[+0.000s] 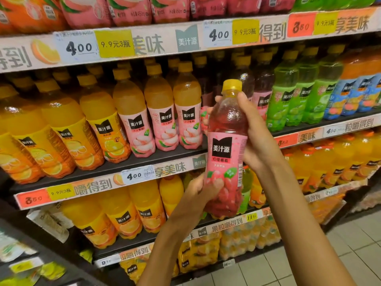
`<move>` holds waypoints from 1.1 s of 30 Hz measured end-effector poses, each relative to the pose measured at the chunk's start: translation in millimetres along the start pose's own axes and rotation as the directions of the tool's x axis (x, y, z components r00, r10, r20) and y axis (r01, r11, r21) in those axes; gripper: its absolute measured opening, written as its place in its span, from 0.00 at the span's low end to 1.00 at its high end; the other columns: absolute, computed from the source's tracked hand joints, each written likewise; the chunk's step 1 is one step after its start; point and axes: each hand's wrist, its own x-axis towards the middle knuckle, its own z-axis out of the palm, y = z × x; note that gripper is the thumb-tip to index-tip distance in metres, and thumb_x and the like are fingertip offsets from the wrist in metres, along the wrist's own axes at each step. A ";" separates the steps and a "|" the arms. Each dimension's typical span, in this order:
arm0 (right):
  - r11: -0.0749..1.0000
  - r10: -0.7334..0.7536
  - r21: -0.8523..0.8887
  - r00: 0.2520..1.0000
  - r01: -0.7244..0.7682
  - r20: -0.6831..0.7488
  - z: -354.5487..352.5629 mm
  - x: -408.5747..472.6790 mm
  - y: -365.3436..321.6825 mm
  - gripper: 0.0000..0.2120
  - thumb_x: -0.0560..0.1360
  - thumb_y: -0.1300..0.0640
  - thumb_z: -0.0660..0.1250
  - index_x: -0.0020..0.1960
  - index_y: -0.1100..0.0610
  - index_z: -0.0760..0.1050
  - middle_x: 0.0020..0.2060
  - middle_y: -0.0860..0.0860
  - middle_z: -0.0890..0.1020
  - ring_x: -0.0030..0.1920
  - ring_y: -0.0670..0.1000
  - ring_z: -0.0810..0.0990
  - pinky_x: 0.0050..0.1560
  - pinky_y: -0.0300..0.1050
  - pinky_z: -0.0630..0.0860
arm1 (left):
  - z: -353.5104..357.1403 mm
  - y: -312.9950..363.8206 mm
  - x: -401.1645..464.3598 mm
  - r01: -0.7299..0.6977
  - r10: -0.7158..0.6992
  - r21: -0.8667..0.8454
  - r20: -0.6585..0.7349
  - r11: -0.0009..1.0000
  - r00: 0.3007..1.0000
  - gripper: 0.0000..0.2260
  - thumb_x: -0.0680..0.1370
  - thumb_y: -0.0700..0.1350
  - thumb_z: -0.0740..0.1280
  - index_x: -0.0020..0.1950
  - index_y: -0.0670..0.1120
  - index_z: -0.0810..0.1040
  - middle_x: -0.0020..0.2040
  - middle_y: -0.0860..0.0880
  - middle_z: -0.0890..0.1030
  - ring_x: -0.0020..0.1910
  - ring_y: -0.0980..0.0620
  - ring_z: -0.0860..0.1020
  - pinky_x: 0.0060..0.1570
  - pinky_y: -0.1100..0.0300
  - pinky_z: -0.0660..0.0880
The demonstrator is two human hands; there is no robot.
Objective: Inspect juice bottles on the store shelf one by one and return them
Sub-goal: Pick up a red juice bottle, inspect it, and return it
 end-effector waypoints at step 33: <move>0.813 0.488 0.249 0.849 -0.527 0.203 -97.6 34.9 -45.8 0.31 0.73 0.45 0.66 0.68 0.64 0.70 0.51 0.61 0.79 0.47 0.56 0.82 0.55 0.53 0.78 | 128.9 17.0 45.0 0.086 -0.096 -0.634 0.020 0.768 0.995 0.29 0.73 0.62 0.64 0.57 0.36 0.79 0.45 0.37 0.80 0.40 0.42 0.82 0.37 0.53 0.80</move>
